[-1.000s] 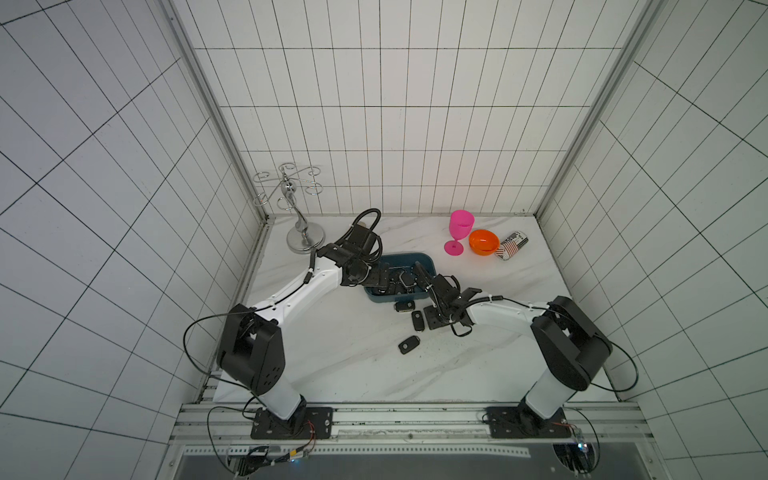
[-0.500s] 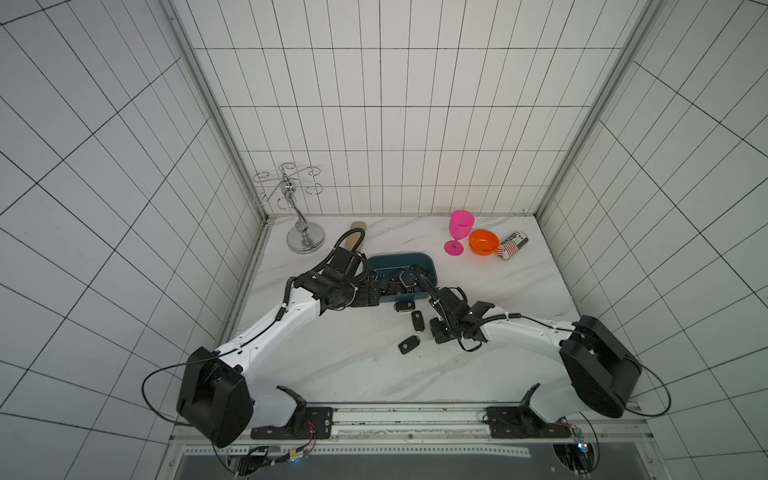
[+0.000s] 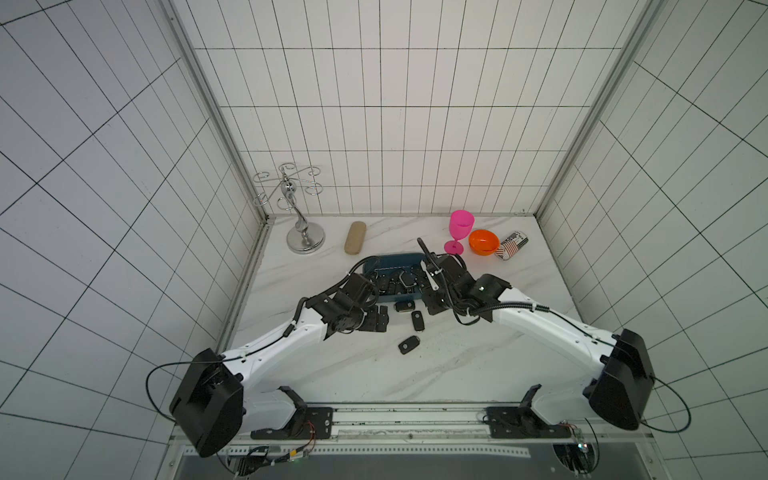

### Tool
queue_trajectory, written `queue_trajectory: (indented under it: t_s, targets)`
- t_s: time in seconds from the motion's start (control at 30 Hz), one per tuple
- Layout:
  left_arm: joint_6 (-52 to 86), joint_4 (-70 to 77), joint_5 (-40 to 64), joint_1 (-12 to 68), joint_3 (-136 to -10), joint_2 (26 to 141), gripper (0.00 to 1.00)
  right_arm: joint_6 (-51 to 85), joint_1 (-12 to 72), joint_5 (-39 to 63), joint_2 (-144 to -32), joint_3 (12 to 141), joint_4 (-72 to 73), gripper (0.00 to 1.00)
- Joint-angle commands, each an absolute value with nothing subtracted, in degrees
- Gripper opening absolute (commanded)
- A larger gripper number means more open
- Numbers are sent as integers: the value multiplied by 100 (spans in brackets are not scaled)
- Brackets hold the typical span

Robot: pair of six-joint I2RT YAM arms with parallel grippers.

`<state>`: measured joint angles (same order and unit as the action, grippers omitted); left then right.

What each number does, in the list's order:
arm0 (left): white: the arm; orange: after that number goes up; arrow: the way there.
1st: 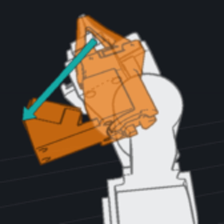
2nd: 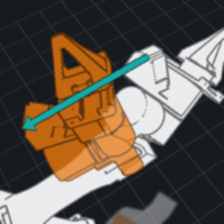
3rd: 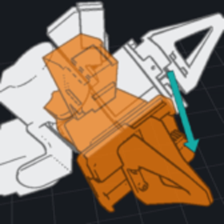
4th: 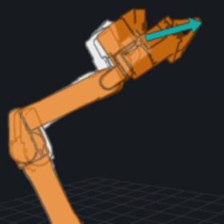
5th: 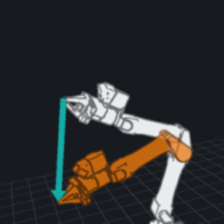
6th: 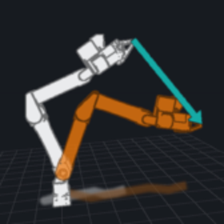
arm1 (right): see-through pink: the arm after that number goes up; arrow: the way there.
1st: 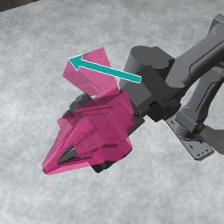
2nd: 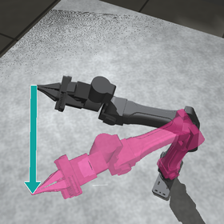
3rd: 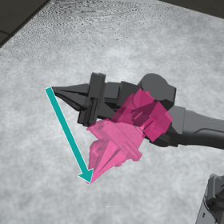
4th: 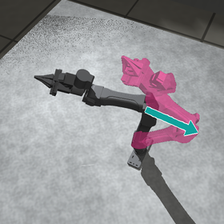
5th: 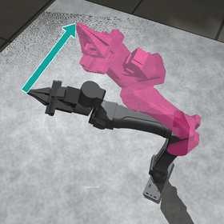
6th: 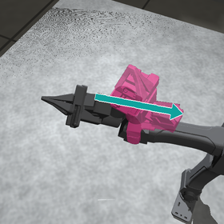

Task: Place the car key into the storage box
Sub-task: Place the car key in the storage box.

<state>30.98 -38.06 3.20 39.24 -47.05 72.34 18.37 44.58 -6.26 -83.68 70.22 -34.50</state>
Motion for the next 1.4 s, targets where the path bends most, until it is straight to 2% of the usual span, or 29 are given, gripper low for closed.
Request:
queue_trajectory:
  t_s: [0.0,0.3,0.67,0.93,1.27,1.37]
  targets:
    - [3352,-3534,-36,4183,-4435,6861,98,1467,4226,-326,-8870,7815,-3742,30]
    - [3145,-3365,-1117,5519,-4123,6616,98,1307,3755,219,-10392,9182,-4167,30]
    - [2235,-2964,-1480,6399,-4417,7582,95,1424,3487,268,-11187,9472,-3858,30]
    - [1508,-2869,-1683,6568,-4808,8430,95,1402,3361,422,-11824,9941,-4001,31]
    - [896,-2529,-1400,6561,-5127,9187,95,1362,3248,536,-12137,9990,-3901,32]
    - [880,-2479,-1289,6536,-5215,9441,92,1354,3234,525,-12170,10008,-3934,33]
